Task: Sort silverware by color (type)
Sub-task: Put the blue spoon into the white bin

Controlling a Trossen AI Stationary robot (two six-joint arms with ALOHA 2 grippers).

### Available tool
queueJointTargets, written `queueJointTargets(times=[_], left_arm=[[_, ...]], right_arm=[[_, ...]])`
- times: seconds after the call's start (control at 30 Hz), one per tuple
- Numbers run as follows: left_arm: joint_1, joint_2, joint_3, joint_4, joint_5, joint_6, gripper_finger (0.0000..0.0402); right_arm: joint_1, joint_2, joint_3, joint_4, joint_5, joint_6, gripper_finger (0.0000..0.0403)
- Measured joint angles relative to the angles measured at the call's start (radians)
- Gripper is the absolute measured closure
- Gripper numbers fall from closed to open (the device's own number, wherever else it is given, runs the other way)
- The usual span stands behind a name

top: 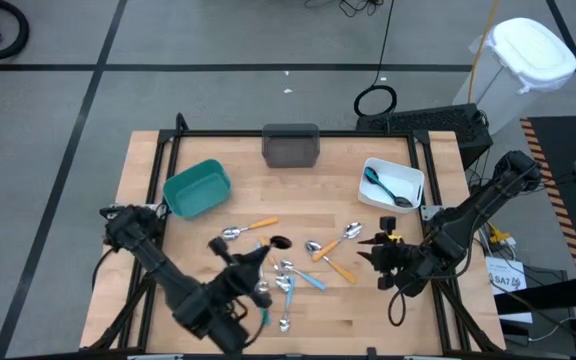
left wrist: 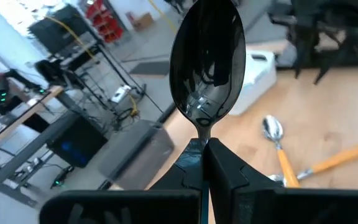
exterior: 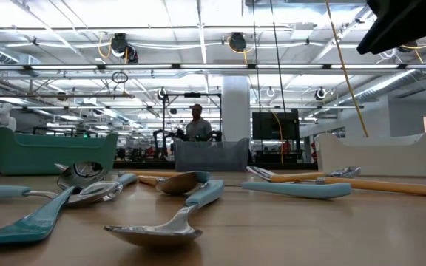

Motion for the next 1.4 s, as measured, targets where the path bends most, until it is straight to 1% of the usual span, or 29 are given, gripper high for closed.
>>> queueJointTargets(times=[0.03, 0.07, 0.2, 0.3, 0.37, 0.47, 0.6, 0.77, 0.87, 1.03, 1.1, 1.17, 1.23, 1.33, 1.4], left_arm=[[-0.009, -0.002, -0.007, 0.007, -0.018, -0.026, 0.0399], [-0.015, -0.012, -0.017, 0.012, -0.029, -0.010, 0.0399], [-0.027, -0.024, -0.018, 0.004, -0.045, -0.037, 0.0399], [-0.024, -0.022, -0.018, 0.013, -0.043, -0.052, 0.0399], [-0.018, -0.023, -0.018, 0.052, -0.031, -0.034, 0.0399], [-0.007, -0.023, -0.018, 0.178, 0.032, 0.087, 0.0399], [0.013, -0.013, -0.018, 0.411, 0.143, 0.349, 0.0399], [0.049, 0.025, -0.019, 0.675, 0.191, 0.653, 0.0399], [0.081, 0.048, -0.019, 0.813, 0.294, 0.798, 0.0399], [0.131, 0.114, -0.019, 1.106, 0.579, 1.059, 0.0399], [0.143, 0.118, -0.019, 1.172, 0.656, 1.121, 0.0399], [0.157, 0.114, -0.019, 1.198, 0.708, 1.150, 0.0399], [0.168, 0.112, -0.019, 1.197, 0.732, 1.166, 0.0399], [0.177, 0.114, -0.019, 1.198, 0.738, 1.213, 0.0399], [0.191, 0.113, -0.028, 1.221, 0.771, 1.224, 0.0399]], right_arm=[[0.000, 0.000, 0.000, 0.011, 0.000, -0.009, 0.0289], [0.000, 0.000, 0.000, 0.023, 0.000, -0.019, 0.0289], [0.000, 0.000, 0.000, 0.090, 0.000, -0.081, 0.0289], [-0.001, 0.001, -0.001, 0.157, 0.000, -0.142, 0.0289], [-0.002, 0.001, -0.001, 0.198, -0.002, -0.183, 0.0289], [-0.002, 0.001, -0.001, 0.241, -0.002, -0.228, 0.0289], [-0.002, 0.002, -0.001, 0.247, -0.003, -0.247, 0.0289], [-0.002, 0.002, -0.001, 0.247, -0.003, -0.245, 0.0289], [-0.002, 0.002, -0.001, 0.247, -0.004, -0.241, 0.0289], [-0.003, 0.002, -0.001, 0.242, -0.021, -0.236, 0.0289], [-0.003, 0.002, -0.001, 0.243, -0.043, -0.235, 0.0289], [-0.002, 0.002, -0.001, 0.240, -0.059, -0.229, 0.0289], [-0.002, 0.002, -0.001, 0.229, -0.059, -0.220, 0.0289], [-0.003, 0.002, -0.001, 0.212, -0.058, -0.200, 0.0289], [-0.002, 0.002, -0.001, 0.202, -0.058, -0.182, 0.0289]])
